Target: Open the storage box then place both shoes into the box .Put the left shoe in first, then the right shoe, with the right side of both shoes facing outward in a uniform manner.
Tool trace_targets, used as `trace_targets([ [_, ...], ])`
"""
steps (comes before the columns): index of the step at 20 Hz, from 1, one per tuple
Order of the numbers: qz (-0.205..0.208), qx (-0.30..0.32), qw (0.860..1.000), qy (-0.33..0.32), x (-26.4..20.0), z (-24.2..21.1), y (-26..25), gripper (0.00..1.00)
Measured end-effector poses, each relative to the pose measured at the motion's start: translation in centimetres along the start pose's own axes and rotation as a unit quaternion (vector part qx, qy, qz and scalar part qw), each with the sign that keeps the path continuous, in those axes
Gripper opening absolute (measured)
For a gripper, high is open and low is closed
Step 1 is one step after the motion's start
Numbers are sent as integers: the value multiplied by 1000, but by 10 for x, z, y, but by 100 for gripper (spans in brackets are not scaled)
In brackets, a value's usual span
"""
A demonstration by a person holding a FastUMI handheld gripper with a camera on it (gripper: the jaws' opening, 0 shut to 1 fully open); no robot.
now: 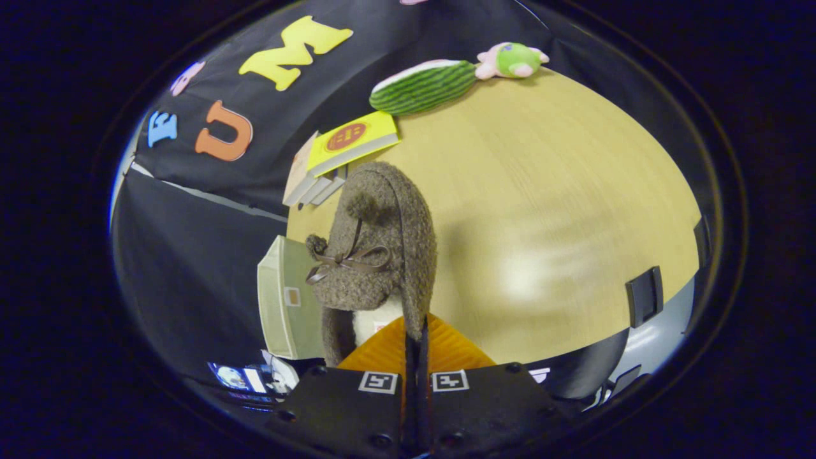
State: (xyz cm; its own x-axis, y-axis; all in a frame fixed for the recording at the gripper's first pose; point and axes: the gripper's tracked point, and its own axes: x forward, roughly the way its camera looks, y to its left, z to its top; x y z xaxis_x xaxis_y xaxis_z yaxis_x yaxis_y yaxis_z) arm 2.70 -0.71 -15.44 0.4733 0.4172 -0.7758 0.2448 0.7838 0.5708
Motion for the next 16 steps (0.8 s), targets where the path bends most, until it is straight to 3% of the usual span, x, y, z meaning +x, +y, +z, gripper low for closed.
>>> trace_targets([
  [9,55,-89,994,26,10,-31,142,6],
  [16,74,-96,992,33,54,-57,245,6],
])
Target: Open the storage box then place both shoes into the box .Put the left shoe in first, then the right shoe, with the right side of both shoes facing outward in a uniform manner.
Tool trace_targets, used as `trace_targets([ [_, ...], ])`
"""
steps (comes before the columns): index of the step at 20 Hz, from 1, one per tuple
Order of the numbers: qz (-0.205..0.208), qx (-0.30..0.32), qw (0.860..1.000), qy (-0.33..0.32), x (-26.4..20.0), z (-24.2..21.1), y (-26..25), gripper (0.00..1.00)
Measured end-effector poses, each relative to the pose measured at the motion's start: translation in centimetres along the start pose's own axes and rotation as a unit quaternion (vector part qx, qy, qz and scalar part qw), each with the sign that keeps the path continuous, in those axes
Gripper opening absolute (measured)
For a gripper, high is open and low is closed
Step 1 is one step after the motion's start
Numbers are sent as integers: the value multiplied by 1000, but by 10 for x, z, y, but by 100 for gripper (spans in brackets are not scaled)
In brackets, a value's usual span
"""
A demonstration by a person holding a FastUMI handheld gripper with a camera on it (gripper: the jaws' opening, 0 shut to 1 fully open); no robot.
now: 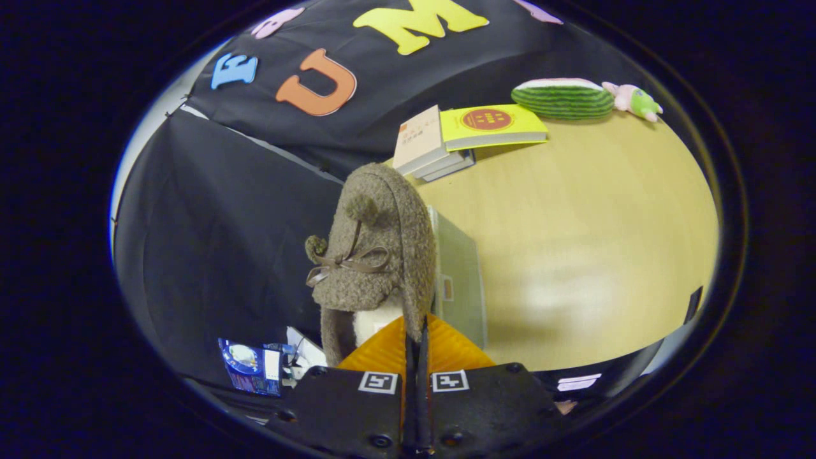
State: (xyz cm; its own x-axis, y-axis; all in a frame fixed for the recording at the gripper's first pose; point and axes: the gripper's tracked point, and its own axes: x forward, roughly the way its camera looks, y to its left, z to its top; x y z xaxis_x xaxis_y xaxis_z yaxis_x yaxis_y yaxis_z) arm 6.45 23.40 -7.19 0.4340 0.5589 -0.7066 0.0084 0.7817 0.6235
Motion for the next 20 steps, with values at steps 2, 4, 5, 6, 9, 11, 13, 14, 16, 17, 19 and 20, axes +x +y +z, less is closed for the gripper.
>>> trace_targets([
  [2,-4,-4,1000,5,18,-6,11,6],
  [4,-10,-1,1000,16,33,-13,13,6],
  [5,-15,6,1000,16,40,-13,12,6],
  [6,-20,9,1000,17,48,-13,10,6],
  [9,-41,21,999,17,60,-16,1,6],
  [11,-55,21,998,14,67,-17,-7,7],
  [13,-58,30,998,14,71,-19,-11,8],
  [14,-53,34,998,14,72,-19,-10,9],
  [16,-38,43,998,14,76,-19,-8,14],
  [17,-33,47,998,13,73,-18,-6,21],
  [19,-16,41,999,7,68,-15,2,30],
  [20,-12,30,999,1,68,-14,5,35],
])
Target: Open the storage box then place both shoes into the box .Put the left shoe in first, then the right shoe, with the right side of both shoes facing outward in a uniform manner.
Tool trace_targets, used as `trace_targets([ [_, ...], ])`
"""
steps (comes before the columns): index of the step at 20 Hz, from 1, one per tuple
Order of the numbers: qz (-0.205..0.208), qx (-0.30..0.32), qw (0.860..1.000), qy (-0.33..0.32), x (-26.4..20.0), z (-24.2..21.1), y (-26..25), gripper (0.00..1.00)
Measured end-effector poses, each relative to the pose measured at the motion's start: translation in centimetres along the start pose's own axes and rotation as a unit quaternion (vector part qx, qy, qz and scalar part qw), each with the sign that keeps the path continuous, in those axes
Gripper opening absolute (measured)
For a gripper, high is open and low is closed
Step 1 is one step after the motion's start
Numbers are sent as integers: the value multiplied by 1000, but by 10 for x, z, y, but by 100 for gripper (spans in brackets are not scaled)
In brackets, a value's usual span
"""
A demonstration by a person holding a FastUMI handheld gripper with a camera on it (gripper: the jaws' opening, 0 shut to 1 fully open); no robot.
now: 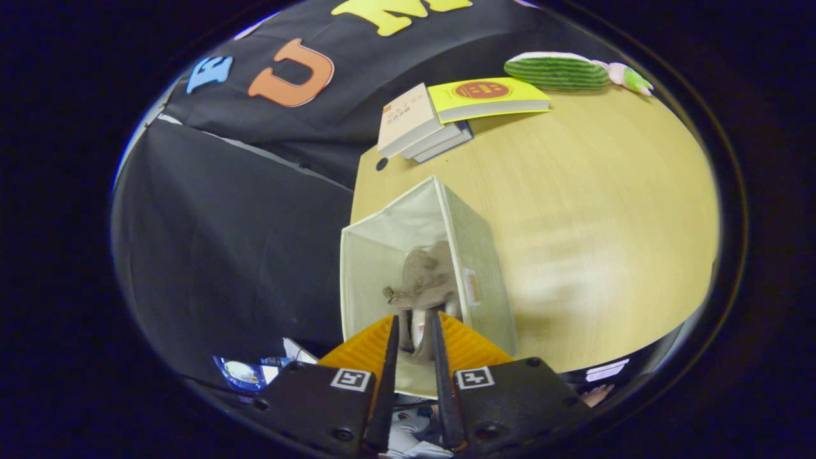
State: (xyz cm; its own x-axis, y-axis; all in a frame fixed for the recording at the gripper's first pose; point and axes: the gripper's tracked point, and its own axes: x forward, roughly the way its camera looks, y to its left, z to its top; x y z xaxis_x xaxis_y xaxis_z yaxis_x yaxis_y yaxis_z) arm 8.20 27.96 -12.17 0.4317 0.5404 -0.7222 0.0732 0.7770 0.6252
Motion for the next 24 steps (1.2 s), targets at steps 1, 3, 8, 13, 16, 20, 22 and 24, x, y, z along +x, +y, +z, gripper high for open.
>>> trace_targets([
  [1,5,-12,1000,-9,-6,3,4,48],
  [3,10,-38,998,-49,-15,12,12,57],
  [8,-1,-126,983,-132,-45,28,21,86],
  [13,0,-203,947,-247,-90,45,33,86],
  [16,-20,-246,915,-321,-125,52,32,89],
  [20,-42,-285,852,-436,-176,58,31,96],
  [22,-48,-301,824,-477,-204,51,32,100],
  [24,-54,-309,801,-509,-225,45,31,100],
])
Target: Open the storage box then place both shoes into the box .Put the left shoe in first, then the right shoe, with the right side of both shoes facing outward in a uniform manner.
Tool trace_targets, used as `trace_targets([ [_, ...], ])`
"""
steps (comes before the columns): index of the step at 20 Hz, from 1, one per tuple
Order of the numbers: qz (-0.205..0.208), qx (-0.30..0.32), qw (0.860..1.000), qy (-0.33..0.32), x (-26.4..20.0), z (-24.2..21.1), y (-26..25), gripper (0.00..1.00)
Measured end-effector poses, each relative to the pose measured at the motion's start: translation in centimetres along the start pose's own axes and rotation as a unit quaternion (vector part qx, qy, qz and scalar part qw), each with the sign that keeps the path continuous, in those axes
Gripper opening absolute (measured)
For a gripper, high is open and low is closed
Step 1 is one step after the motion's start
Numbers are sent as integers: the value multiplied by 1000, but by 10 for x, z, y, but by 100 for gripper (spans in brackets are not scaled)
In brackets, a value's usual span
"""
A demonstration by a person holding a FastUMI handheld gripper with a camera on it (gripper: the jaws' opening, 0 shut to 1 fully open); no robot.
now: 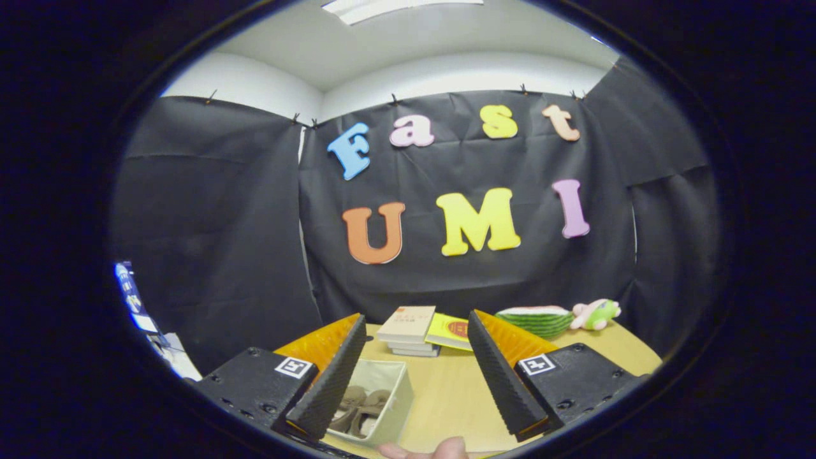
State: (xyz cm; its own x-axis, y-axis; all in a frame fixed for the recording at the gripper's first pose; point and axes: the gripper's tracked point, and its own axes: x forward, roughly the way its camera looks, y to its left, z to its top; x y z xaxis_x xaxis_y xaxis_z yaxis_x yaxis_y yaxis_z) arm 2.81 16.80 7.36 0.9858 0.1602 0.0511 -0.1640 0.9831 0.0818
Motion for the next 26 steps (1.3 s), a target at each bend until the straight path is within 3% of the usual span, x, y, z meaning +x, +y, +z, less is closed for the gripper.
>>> trace_targets([
  [7,-25,-30,999,-25,-39,1,-18,100],
  [15,-39,-12,999,34,-46,-20,-35,100],
  [26,-63,6,998,29,-35,-26,-38,100],
])
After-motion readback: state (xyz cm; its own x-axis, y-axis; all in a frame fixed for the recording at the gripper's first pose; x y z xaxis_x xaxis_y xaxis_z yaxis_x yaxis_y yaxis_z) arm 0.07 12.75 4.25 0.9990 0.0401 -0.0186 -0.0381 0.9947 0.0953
